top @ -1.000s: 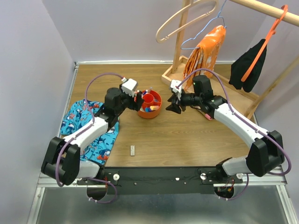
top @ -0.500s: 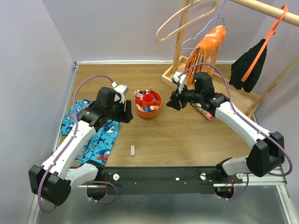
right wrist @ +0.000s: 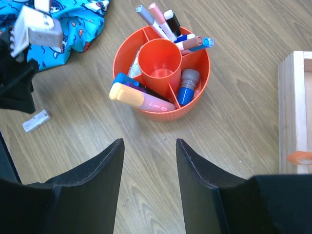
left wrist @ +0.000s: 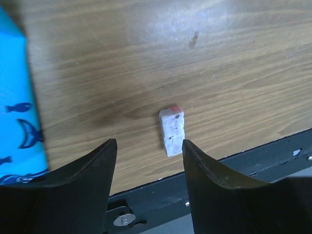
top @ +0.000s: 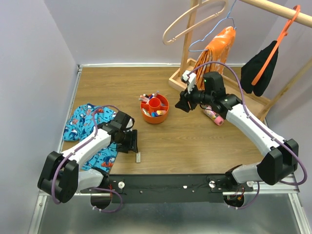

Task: Sort the stationery into containers
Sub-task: Pick up the stationery from the center of the board.

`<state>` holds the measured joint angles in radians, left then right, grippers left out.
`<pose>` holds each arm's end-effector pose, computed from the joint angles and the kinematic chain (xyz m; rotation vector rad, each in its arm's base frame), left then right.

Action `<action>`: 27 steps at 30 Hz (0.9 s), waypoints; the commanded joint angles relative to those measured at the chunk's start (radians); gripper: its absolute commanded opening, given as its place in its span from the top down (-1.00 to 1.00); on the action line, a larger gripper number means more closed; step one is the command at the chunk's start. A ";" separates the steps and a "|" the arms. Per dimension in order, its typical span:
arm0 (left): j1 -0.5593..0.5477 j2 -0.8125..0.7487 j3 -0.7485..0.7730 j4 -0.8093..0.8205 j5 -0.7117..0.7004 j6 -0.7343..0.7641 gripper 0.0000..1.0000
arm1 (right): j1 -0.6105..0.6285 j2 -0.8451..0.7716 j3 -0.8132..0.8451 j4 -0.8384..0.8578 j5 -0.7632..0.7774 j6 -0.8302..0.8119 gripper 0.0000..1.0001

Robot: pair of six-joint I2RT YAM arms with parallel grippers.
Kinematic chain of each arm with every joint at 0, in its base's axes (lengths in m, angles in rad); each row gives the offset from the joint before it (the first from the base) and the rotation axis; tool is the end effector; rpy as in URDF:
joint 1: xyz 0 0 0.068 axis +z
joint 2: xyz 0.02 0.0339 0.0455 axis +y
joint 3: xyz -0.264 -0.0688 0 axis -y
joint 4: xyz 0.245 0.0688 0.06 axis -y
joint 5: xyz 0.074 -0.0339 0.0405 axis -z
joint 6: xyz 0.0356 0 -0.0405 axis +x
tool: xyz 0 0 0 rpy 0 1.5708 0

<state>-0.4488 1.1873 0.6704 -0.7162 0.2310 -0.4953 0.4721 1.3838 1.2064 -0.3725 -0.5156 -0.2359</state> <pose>0.1765 -0.0941 0.1869 -0.0101 2.9002 -0.5244 0.2700 0.1576 0.3339 -1.0153 1.8559 0.6860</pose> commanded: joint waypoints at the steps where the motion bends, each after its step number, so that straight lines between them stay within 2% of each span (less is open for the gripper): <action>1: -0.057 -0.002 -0.025 0.058 0.036 -0.049 -0.27 | 0.007 -0.014 0.012 0.012 -0.008 0.067 -0.09; 10: -0.137 0.043 -0.048 0.092 0.041 -0.060 -0.24 | 0.005 -0.051 -0.013 0.053 0.020 0.073 -0.10; 19: -0.160 0.147 -0.066 0.109 -0.007 -0.088 0.05 | 0.005 -0.097 -0.014 0.053 0.034 0.076 -0.10; 27: -0.203 0.192 -0.063 0.143 -0.007 -0.057 0.30 | 0.005 -0.157 -0.097 0.061 0.037 0.047 -0.10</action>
<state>-0.6258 1.3239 0.6281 -0.6125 0.2592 -0.5785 0.4721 1.2659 1.1603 -0.3302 -0.5003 -0.1768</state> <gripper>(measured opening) 0.407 0.547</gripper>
